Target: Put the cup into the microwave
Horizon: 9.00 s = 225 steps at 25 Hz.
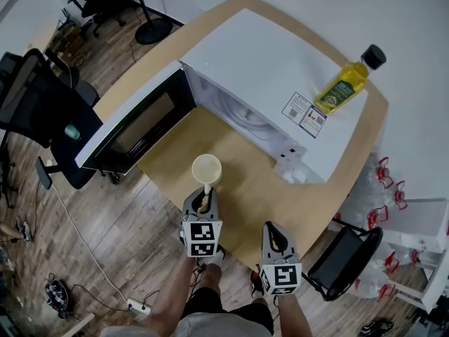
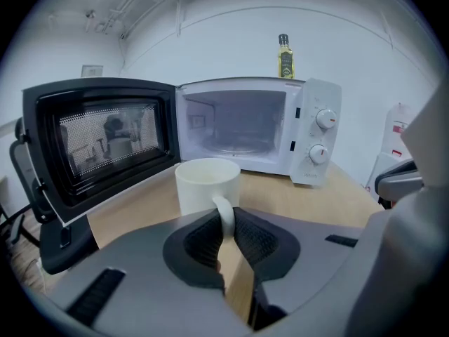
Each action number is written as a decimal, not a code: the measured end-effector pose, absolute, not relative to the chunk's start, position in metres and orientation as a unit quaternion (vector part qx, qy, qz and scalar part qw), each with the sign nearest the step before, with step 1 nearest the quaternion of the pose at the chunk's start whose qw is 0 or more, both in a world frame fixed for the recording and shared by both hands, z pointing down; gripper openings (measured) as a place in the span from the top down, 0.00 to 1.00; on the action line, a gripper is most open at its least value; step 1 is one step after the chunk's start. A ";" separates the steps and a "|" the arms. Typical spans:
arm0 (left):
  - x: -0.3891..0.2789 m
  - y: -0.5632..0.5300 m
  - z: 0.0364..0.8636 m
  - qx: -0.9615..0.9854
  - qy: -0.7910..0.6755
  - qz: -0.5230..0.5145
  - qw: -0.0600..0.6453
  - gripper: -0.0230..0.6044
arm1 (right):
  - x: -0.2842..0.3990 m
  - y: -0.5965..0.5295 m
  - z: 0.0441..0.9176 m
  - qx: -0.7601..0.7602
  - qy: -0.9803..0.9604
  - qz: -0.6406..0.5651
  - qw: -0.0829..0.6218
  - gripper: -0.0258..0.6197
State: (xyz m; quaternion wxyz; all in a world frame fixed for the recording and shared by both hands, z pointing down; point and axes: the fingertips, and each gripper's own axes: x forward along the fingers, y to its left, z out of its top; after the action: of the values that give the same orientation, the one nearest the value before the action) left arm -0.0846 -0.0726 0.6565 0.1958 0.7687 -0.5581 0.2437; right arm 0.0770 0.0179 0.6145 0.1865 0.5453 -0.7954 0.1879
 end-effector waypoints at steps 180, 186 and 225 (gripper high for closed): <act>-0.067 -0.191 0.514 0.857 -0.485 0.153 0.078 0.71 | 0.033 -0.141 0.501 0.590 -0.799 0.092 0.068 0.93; -0.080 -0.152 0.487 0.850 -0.502 0.142 0.071 0.75 | 0.027 -0.116 0.474 0.580 -0.809 0.070 0.063 0.93; -0.144 0.006 0.427 0.826 -0.550 0.116 0.042 0.92 | 0.009 0.003 0.428 0.558 -0.828 0.019 0.046 0.93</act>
State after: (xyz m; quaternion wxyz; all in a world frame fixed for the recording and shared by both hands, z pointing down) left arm -0.1437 0.0059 0.4266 0.0416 0.8257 -0.5504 0.1164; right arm 0.0086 0.0035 0.4281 0.0462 0.5583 -0.8281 0.0192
